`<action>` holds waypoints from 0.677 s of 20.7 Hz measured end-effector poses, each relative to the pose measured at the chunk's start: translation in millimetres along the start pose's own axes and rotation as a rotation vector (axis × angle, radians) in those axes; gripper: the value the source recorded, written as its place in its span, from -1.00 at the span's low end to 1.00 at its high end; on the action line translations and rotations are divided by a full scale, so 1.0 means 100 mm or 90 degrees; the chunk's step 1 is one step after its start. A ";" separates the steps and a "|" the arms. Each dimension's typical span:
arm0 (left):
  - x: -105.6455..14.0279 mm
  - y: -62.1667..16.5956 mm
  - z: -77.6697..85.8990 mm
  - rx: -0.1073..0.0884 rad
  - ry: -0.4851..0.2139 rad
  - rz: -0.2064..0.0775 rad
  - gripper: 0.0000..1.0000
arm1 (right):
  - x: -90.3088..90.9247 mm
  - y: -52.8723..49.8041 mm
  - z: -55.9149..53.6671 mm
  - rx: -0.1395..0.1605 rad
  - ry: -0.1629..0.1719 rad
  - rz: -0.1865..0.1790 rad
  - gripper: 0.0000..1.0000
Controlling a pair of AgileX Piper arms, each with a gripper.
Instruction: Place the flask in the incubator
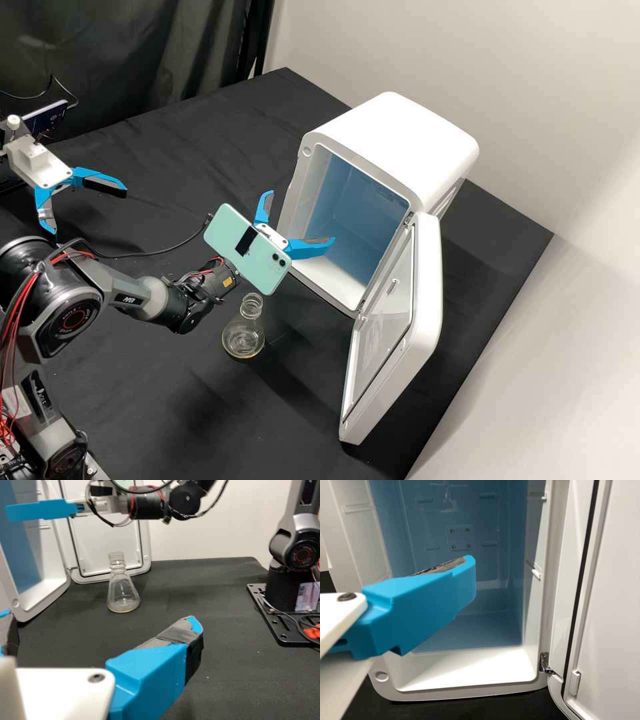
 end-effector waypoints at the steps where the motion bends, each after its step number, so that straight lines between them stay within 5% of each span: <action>1: 0.00 0.001 0.00 0.000 0.002 0.000 1.00 | 0.00 0.00 0.00 0.000 0.000 0.000 1.00; 10: -0.03 0.003 -0.05 -0.003 0.023 0.003 1.00 | 0.00 0.00 0.00 0.001 0.002 0.002 1.00; 14: -0.02 -0.017 -0.07 -0.013 0.023 -0.003 1.00 | -0.14 -0.02 0.02 0.002 0.016 0.015 1.00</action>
